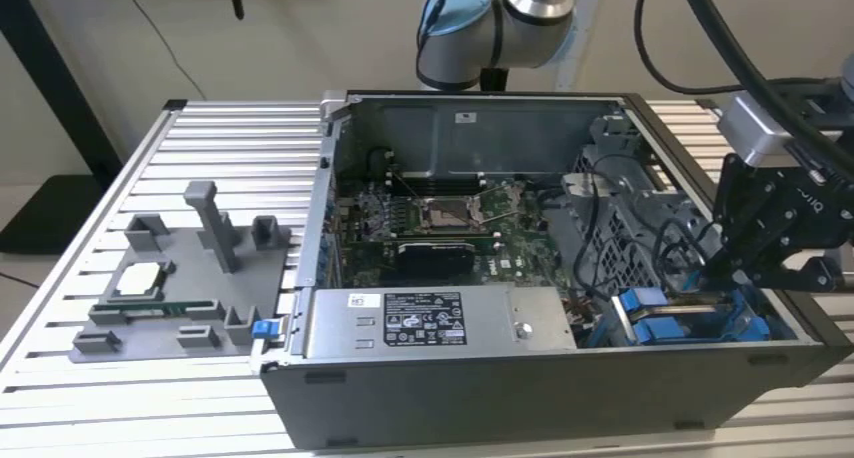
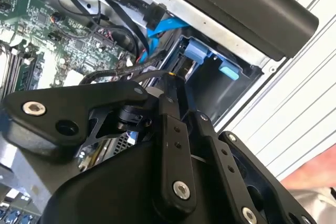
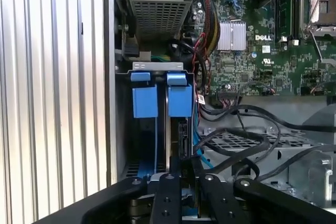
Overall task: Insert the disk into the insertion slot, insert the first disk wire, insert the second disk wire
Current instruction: 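Insert the first disk wire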
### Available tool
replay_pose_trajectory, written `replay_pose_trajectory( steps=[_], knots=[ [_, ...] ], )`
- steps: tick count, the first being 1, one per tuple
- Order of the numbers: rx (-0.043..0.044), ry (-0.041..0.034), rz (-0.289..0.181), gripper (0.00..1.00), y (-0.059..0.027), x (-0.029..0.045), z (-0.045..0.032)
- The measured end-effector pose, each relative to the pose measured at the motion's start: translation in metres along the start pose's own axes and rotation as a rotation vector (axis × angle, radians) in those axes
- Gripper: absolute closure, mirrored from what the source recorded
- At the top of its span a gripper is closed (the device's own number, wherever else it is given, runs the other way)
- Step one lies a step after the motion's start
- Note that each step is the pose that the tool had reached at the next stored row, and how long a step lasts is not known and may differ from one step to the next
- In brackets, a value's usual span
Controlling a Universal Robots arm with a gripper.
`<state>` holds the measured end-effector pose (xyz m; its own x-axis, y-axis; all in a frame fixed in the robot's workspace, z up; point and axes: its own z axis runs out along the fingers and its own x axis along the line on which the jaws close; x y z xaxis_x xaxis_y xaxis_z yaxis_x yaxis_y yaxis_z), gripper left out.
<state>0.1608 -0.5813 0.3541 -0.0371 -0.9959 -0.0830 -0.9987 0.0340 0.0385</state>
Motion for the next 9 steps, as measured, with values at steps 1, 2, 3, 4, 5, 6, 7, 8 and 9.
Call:
replay_pose_trajectory(
  steps=[1, 2, 3, 4, 5, 6, 7, 8, 9],
  knots=[
    [0.0002, 0.0001, 0.002, 1.0, -0.0002, -0.0008, 0.0011],
    [0.0003, -0.0002, 0.003, 1.0, -0.0004, -0.0017, 0.0023],
    [0.0003, -0.0003, 0.004, 1.0, -0.0005, -0.0028, 0.0032],
    [0.0003, -0.0004, 0.004, 1.0, -0.0008, -0.0037, 0.004],
    [0.0002, -0.0003, 0.004, 1.0, -0.0014, -0.0045, 0.0048],
    [-0.0001, -0.0004, 0.004, 1.0, -0.0019, -0.005, 0.0056],
    [-0.0005, -0.0004, 0.005, 1.0, -0.0027, -0.0053, 0.0063],
    [-0.001, -0.0004, 0.005, 1.0, -0.0035, -0.0055, 0.0069],
    [-0.0017, -0.0002, 0.006, 1.0, -0.0042, -0.0055, 0.0073]
  ],
)
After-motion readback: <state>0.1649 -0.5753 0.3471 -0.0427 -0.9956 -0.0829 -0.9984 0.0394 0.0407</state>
